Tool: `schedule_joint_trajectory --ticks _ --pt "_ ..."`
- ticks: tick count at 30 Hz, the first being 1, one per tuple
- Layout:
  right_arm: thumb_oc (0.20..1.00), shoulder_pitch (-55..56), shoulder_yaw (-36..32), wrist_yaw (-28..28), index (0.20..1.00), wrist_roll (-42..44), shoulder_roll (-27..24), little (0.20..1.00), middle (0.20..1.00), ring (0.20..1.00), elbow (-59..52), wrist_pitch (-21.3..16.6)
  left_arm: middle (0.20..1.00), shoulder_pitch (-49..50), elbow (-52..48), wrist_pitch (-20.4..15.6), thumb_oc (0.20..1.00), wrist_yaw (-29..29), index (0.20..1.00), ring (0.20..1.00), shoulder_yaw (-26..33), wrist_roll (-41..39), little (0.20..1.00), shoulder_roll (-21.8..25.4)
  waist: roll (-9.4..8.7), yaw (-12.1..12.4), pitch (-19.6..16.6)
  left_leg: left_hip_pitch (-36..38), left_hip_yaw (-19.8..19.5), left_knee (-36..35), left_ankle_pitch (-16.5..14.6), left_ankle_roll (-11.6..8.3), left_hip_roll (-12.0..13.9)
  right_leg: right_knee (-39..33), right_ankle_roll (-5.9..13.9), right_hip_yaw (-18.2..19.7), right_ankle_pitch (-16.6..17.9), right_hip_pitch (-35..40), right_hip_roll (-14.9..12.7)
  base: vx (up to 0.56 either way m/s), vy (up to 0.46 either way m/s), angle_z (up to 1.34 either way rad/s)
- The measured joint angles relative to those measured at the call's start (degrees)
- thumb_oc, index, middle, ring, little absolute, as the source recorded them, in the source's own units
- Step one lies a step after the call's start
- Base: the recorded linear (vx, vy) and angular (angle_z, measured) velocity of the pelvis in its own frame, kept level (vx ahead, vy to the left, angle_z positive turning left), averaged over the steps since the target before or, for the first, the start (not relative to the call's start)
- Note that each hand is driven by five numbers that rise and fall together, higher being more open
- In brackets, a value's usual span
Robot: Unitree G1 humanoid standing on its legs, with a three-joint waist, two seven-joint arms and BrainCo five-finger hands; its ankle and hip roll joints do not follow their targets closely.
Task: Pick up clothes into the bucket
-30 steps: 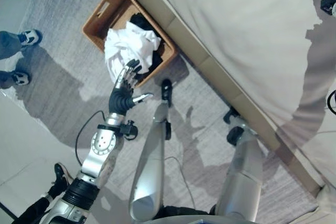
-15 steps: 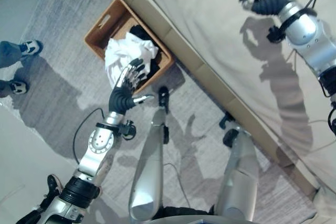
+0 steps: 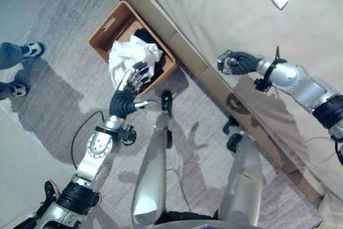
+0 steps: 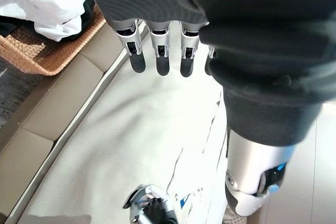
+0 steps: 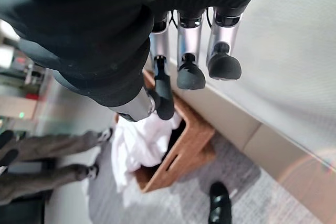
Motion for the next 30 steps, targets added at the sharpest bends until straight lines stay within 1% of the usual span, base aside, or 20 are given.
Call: schedule_joint_trajectory --ticks 3,4,5,6,7,8,10,11,13,14,15,17,18,19,20,22,26,27,30 --pt "0.200 0.21 -3.12 -2.74 0.200 -0.05 0.52 0.200 0.200 0.200 3.60 -0.14 1.000 -0.01 0.01 -0.08 1.000 0.15 1.000 1.000 -0.01 0.00 1.000 -0.02 0.00 -0.05 0.00 0.50 0.08 -0.15 -0.03 0.02 0.01 -0.46 0.14 -0.01 0.10 0.51 0.05 0.00 0.000 0.00" --pt "0.200 -0.12 -5.38 -4.99 0.200 -0.09 0.28 0.200 0.200 0.200 4.84 -0.14 1.000 -0.01 0.01 -0.13 1.000 0.38 1.000 1.000 -0.02 0.01 1.000 -0.05 0.00 -0.16 0.00 0.55 0.09 -0.14 -0.05 0.00 0.04 -0.65 0.20 -0.01 0.14 0.66 0.11 0.00 0.000 0.00" --pt "0.335 -0.12 -6.41 -5.79 0.335 -0.14 0.17 0.335 0.335 0.335 4.94 -0.14 1.000 -0.01 0.01 -0.13 1.000 0.43 1.000 1.000 0.00 0.01 1.000 -0.07 0.00 -0.18 0.00 0.56 0.09 -0.15 -0.06 0.00 0.04 -0.79 0.22 -0.02 0.15 0.71 0.14 0.00 0.000 0.00" --pt "1.000 -0.29 -9.57 -8.36 1.000 -0.65 0.79 1.000 1.000 1.000 6.61 -0.29 1.000 0.00 0.08 -0.15 1.000 0.86 1.000 1.000 0.01 0.03 1.000 -0.25 0.00 -0.19 0.00 0.66 0.13 -0.14 -0.07 0.00 0.12 -1.14 0.27 -0.03 0.21 0.89 0.24 0.00 0.000 0.00" --pt "1.000 -0.50 -10.74 -10.02 1.000 -0.88 0.86 1.000 1.000 1.000 7.20 -0.28 1.000 0.03 0.09 -0.18 1.000 1.14 1.000 1.000 0.05 0.03 1.000 -0.45 0.00 -0.19 0.00 0.71 0.15 -0.15 -0.09 0.00 0.16 -1.40 0.28 -0.03 0.24 0.99 0.31 0.02 0.012 -0.06" --pt "1.000 -0.94 -13.32 -12.98 1.000 -2.51 1.22 1.000 1.000 1.000 7.70 -0.27 1.000 0.21 0.31 -0.21 1.000 1.68 1.000 1.000 0.36 0.03 1.000 -1.15 -0.01 -0.23 0.00 0.87 0.19 -0.25 -0.10 -0.02 0.37 -1.82 0.37 -0.03 0.66 1.39 0.69 0.01 0.004 -0.06" --pt "1.000 -2.29 -14.45 -15.78 1.000 -4.48 2.02 1.000 1.000 1.000 9.19 -0.33 1.000 0.20 0.66 -0.23 1.000 2.51 1.000 1.000 0.36 0.08 1.000 -1.35 -0.02 -0.51 -0.01 1.09 0.25 -0.32 -0.10 -0.02 0.49 -2.19 0.34 -0.05 0.84 1.67 0.86 -0.02 0.005 -0.06" --pt "1.000 -4.04 -15.34 -18.65 1.000 -6.40 3.65 1.000 1.000 1.000 11.98 -0.14 1.000 0.13 1.01 -0.23 1.000 3.32 1.000 1.000 0.36 0.12 1.000 -1.46 -0.03 -0.71 -0.02 1.37 0.25 -0.51 -0.10 -0.03 0.56 -2.38 0.37 -0.03 0.89 1.80 0.92 -0.06 0.010 -0.05" --pt "1.000 -6.57 -15.73 -23.39 1.000 -9.91 5.43 1.000 1.000 1.000 13.91 0.37 1.000 0.12 2.08 -0.68 1.000 4.73 1.000 1.000 0.45 0.16 1.000 -2.13 -0.03 -1.08 -0.01 1.27 0.81 -0.49 -0.18 -0.06 0.81 -2.60 -0.05 0.14 1.52 1.48 1.24 0.02 -0.012 -0.09" --pt "1.000 -7.68 -15.78 -24.37 1.000 -10.81 6.76 1.000 1.000 1.000 15.24 0.45 1.000 0.29 2.41 -0.71 1.000 5.09 1.000 1.000 0.59 0.20 1.000 -2.24 -0.03 -1.46 -0.01 1.33 0.72 -0.58 -0.74 -0.34 0.98 -2.66 0.28 0.16 0.83 1.52 1.33 0.01 -0.025 -0.14" --pt "1.000 -10.63 -15.86 -26.59 1.000 -11.89 9.69 1.000 1.000 1.000 18.64 1.04 1.000 -0.06 4.14 -0.90 1.000 5.71 1.000 1.000 0.83 0.26 1.000 -2.53 -0.18 -1.61 -0.09 1.26 1.14 -0.70 -0.21 -0.10 1.03 -3.01 0.01 0.53 1.64 1.12 1.74 -0.07 -0.024 -0.15" --pt "1.000 -14.22 -15.33 -28.97 1.000 -12.83 11.59 1.000 1.000 1.000 20.98 1.55 1.000 -0.36 4.87 -1.19 1.000 6.79 1.000 1.000 1.35 0.24 1.000 -3.27 -0.20 -1.72 -0.12 0.56 1.49 -0.61 -0.69 -0.32 1.50 -2.68 0.31 0.74 1.35 -0.02 1.96 0.01 -0.064 -0.14" --pt "1.000 -16.08 -15.29 -29.79 1.000 -13.47 12.68 1.000 1.000 1.000 23.10 2.12 1.000 -0.52 5.19 -1.22 1.000 7.14 1.000 1.000 1.72 0.24 1.000 -3.78 -0.21 -1.79 -0.12 0.17 1.60 -0.79 -0.47 -0.42 1.56 -2.48 0.34 0.83 1.28 -0.54 2.04 0.10 -0.082 -0.06" --pt "1.000 -18.30 -15.16 -30.96 1.000 -13.82 13.12 1.000 1.000 1.000 24.89 3.05 1.000 -1.14 6.02 -1.38 1.000 7.52 1.000 1.000 2.00 0.21 1.000 -4.66 -0.25 -1.41 -0.12 -0.73 1.65 -0.71 -0.11 -0.37 1.62 -2.11 -0.14 0.96 1.43 -1.68 2.30 0.09 -0.061 -0.02" --pt "1.000 -19.73 -14.76 -31.55 1.000 -14.10 13.77 1.000 1.000 1.000 26.56 3.16 1.000 -1.31 6.52 -1.40 1.000 7.89 1.000 1.000 1.99 0.18 1.000 -4.71 -0.25 -1.59 -0.12 -1.10 1.52 -0.75 -0.37 -0.38 1.97 -1.76 0.15 0.96 0.77 -2.10 2.32 0.09 -0.051 -0.01" --pt "1.000 -23.49 -13.04 -32.80 1.000 -14.13 14.56 1.000 1.000 1.000 30.57 3.96 1.000 -1.93 7.72 -1.38 1.000 8.63 1.000 1.000 2.06 0.06 1.000 -4.73 -0.29 -1.29 -0.12 -2.42 1.56 -0.93 0.05 -0.44 1.97 -1.49 -0.23 0.97 1.04 -3.67 2.56 0.01 -0.050 -0.01" --pt "1.000 -25.01 -11.81 -33.73 1.000 -14.23 14.75 1.000 1.000 1.000 35.14 4.56 1.000 -2.66 7.71 -1.63 1.000 9.21 1.000 1.000 2.03 0.02 1.000 -4.66 -0.30 -0.90 -0.12 -3.00 1.56 -2.04 0.61 -0.51 1.85 -1.35 -0.24 0.89 1.04 -4.77 2.49 0.02 -0.069 0.01" --pt "1.000 -25.34 -10.35 -33.99 1.000 -14.41 14.57 1.000 1.000 1.000 37.14 4.72 1.000 -3.24 7.68 -1.92 1.000 9.21 1.000 1.000 2.05 -0.01 1.000 -4.61 -0.29 -0.51 -0.12 -3.17 1.39 -2.62 1.28 -0.84 1.82 -1.37 -0.24 0.62 1.03 -5.04 2.47 0.00 -0.042 0.04" --pt "1.000 -25.93 -8.21 -33.71 1.000 -16.39 13.98 1.000 1.000 1.000 41.10 5.11 1.000 -4.22 7.28 -2.38 1.000 9.16 1.000 1.000 2.11 -0.06 1.000 -4.42 -0.30 0.47 -0.12 -3.94 0.65 -3.46 1.76 -0.86 1.75 -1.10 -0.34 0.17 0.86 -5.72 2.38 0.01 -0.054 0.08"
